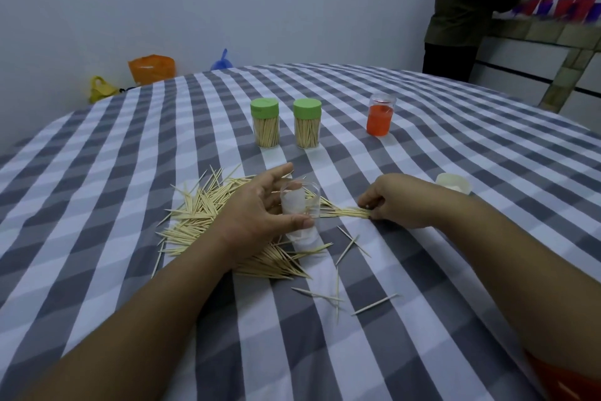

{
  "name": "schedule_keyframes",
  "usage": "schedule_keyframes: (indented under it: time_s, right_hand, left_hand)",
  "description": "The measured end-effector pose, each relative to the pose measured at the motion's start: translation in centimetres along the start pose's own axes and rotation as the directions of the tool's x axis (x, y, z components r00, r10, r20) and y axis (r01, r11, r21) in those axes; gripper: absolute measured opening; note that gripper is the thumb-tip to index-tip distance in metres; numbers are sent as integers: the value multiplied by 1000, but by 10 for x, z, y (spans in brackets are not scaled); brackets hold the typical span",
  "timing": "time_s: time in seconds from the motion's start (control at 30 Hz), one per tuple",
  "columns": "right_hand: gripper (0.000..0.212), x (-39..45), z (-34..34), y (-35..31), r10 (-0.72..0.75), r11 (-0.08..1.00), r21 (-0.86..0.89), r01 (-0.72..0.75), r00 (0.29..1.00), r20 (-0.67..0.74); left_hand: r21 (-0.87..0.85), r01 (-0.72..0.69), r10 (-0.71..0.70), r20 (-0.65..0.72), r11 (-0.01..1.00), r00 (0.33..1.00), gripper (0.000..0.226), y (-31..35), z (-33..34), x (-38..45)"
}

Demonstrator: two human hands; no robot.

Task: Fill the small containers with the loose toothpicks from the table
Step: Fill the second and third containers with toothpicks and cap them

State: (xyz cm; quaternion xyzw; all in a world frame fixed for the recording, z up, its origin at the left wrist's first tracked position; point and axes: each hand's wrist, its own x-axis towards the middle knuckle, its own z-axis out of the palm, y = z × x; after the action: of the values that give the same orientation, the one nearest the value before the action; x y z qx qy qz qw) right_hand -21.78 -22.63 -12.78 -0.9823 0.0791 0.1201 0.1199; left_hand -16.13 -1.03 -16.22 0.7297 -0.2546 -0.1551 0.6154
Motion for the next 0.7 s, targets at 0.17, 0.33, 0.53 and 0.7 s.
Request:
schedule_keyframes:
  time_s: [0.17, 0.33, 0.53, 0.7]
  right_hand:
    - [31, 4, 4, -19, -18, 1000, 1, 18, 998, -56]
    - [29, 20, 5, -35, -65, 992, 96, 77, 991, -119]
    - [73, 35, 2, -27, -130, 977, 168, 135, 991, -40]
    - [76, 46, 20, -36, -169, 985, 0, 170, 981, -94]
  left_hand:
    - [-39, 22, -22, 12, 999, 1000, 95, 4, -3, 2]
    - [-20, 28, -28, 19, 999, 999, 96, 6, -9, 3]
    - [-59, 18, -21, -40, 998, 999, 96, -4, -18, 3]
    - [-68, -5, -1, -74, 998, 997, 92, -7, -19, 2]
